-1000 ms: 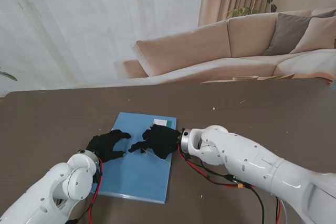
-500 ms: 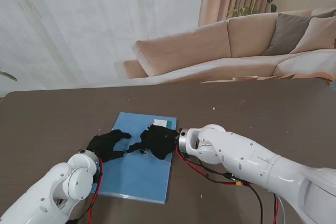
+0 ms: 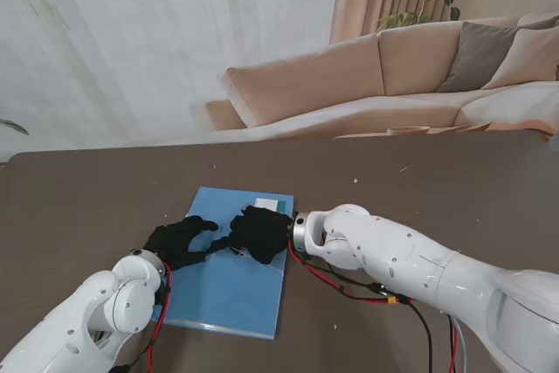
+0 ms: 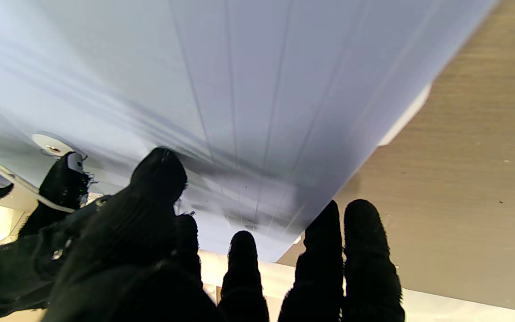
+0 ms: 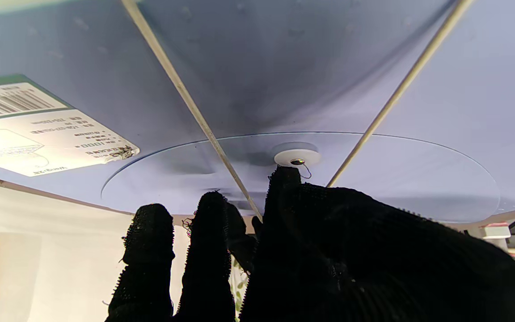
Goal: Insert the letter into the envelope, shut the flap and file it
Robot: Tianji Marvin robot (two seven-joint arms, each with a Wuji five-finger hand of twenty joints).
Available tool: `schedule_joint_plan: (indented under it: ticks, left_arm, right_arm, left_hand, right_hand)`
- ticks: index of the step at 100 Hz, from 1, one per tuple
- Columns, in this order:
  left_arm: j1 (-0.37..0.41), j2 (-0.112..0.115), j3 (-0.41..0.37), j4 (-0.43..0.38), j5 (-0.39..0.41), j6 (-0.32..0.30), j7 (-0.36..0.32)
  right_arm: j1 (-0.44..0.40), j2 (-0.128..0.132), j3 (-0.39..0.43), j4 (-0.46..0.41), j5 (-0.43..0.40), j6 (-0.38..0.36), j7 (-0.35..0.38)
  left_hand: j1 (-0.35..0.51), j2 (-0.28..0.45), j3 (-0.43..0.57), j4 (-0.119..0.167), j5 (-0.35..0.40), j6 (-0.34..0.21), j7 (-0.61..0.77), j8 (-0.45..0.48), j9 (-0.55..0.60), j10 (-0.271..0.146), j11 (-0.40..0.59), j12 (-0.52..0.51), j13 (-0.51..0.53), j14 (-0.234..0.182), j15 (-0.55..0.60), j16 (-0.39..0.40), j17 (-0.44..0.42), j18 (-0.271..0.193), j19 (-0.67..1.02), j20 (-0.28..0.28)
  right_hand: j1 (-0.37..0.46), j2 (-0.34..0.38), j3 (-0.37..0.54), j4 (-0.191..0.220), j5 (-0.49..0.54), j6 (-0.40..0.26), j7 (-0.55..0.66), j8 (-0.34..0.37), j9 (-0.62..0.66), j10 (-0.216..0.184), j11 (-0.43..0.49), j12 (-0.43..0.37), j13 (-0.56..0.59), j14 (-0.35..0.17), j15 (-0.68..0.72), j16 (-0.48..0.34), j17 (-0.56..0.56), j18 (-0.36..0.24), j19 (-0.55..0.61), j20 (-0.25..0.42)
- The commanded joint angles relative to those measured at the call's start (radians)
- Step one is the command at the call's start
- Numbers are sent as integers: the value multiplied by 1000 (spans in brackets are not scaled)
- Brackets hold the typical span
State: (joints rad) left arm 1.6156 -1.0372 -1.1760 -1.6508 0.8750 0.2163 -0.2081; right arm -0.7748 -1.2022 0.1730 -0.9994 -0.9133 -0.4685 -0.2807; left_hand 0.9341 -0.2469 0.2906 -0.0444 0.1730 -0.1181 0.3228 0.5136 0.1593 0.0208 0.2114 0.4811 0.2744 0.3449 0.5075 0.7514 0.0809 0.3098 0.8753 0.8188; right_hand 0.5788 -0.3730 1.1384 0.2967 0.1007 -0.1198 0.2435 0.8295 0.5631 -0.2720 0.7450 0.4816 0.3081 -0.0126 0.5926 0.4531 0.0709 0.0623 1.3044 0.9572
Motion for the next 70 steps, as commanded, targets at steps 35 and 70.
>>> schedule_joint_plan:
  ticks: [35,70]
  left_arm:
    - [10,-9,3,-2,-6,-7,-18]
    - [8,-9,2,0,-8,-9,-17]
  right_arm:
    - [27,-45,-32,46,-7,-6,-36]
    - [52,-76,-72,92,-18,-11,-75]
  left_hand:
    - [42,-8,33,11,-35,-3,10,-5,1,6,-24,7,61,-85,81,26,-4,-13,28,-10]
    - [43,-7,34,11,-35,-4,11,-4,2,5,-24,7,61,-86,80,26,-5,-13,27,-10]
  right_hand:
    - [25,-31,44,-4,12,-31,-54,51,-80,-40,52,113,-13,7,45,30,2,-1,-14,9]
    - [103,-67,15,-228,90,-72,-74,50,44,-61,-12,127,33,1,51,29,34,4,-6,-3]
